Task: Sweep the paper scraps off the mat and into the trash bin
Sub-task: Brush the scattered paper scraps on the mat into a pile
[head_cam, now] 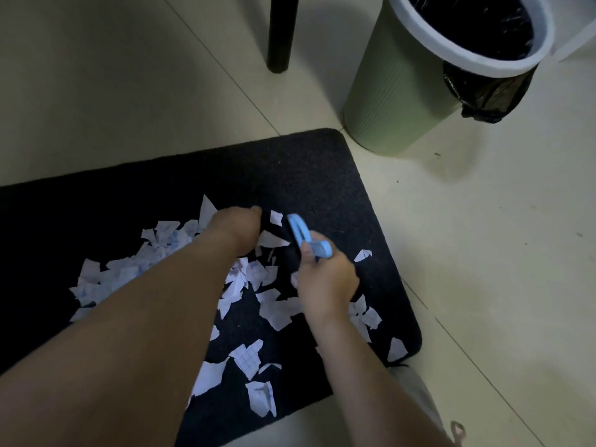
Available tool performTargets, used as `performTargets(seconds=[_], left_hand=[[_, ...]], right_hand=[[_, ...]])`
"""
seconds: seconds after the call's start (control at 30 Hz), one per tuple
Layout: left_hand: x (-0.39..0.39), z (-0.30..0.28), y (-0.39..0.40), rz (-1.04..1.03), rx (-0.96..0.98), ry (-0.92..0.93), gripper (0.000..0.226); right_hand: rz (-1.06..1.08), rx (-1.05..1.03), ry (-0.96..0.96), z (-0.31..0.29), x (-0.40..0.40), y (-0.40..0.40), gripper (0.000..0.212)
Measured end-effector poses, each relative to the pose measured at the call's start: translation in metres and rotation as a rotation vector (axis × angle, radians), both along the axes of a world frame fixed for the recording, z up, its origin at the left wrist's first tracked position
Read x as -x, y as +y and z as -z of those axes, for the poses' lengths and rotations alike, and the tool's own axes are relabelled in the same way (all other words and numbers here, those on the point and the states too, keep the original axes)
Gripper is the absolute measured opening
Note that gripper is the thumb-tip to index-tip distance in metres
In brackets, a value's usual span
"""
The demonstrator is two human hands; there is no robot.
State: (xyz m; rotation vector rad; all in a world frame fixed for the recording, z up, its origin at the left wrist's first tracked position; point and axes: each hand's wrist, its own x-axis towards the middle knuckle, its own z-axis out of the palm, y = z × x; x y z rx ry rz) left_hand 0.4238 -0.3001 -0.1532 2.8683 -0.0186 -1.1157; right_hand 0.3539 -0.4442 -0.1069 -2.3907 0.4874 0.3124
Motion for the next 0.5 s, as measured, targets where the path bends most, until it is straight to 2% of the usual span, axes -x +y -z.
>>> performTargets(seconds=[0.13,0.33,0.5], left_hand=[[-0.002,0.000,0.010,-0.049,-0.033,0.020,0.055],[-0.009,0.004,0.014,-0.149,0.022,0.029,0.049],[-0.014,0.003,0.020,-0.236,0.118,0.016,0.049]], right_hand=[[0.007,0.057,-0.060,0.005,-0.027,-0.005,0.025],[-0.286,0.208,0.040,0.011,-0.033,0.030,0.028],[-0.323,0.048,0.129,0.004,-0.007,0.047,0.025]])
